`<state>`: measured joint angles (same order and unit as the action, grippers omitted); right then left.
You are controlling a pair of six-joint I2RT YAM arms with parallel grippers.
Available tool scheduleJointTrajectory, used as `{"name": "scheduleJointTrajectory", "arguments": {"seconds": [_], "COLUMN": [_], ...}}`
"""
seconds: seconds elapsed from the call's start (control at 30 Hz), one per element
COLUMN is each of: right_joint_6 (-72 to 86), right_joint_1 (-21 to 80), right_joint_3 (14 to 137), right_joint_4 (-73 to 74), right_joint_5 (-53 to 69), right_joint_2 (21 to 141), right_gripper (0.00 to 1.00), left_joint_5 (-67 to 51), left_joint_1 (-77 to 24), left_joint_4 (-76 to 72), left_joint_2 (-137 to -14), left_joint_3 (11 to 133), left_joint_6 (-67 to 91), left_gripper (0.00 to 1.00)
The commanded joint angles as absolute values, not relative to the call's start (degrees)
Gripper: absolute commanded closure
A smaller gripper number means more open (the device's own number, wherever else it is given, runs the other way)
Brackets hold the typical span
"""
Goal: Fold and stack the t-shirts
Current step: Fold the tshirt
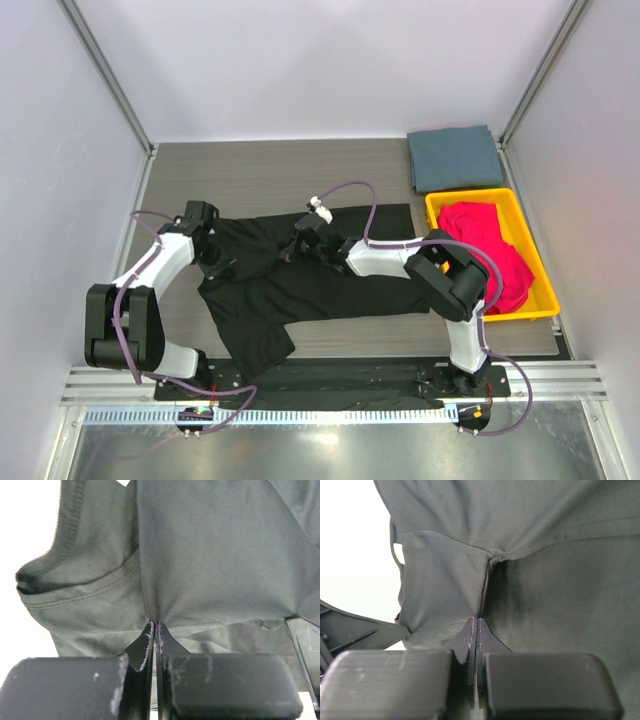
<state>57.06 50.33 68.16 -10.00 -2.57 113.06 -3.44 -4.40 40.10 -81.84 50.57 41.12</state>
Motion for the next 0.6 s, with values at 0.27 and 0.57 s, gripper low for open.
{"name": "scheduleJointTrajectory", "arguments": {"seconds": [0.27,0.57], "right_joint_6": [54.1,52.9], "right_joint_1": [49.7,49.7], "right_joint_3": [68.0,69.0], "right_joint_4": [-10.6,-8.3], "right_joint_5": [-0.8,-0.8], "right_joint_2": [112.0,112.0], "right_gripper": [0.99,0.99], "left_joint_5": [2.1,0.4], "left_joint_1": [-7.3,-7.4], "left_joint_4": [40.1,40.3], "left_joint_2": [-82.0,-82.7], "left_joint_3": [48.9,49.7], "left_joint_6": [42.5,43.2], "left_gripper": [1.0,1.0]}}
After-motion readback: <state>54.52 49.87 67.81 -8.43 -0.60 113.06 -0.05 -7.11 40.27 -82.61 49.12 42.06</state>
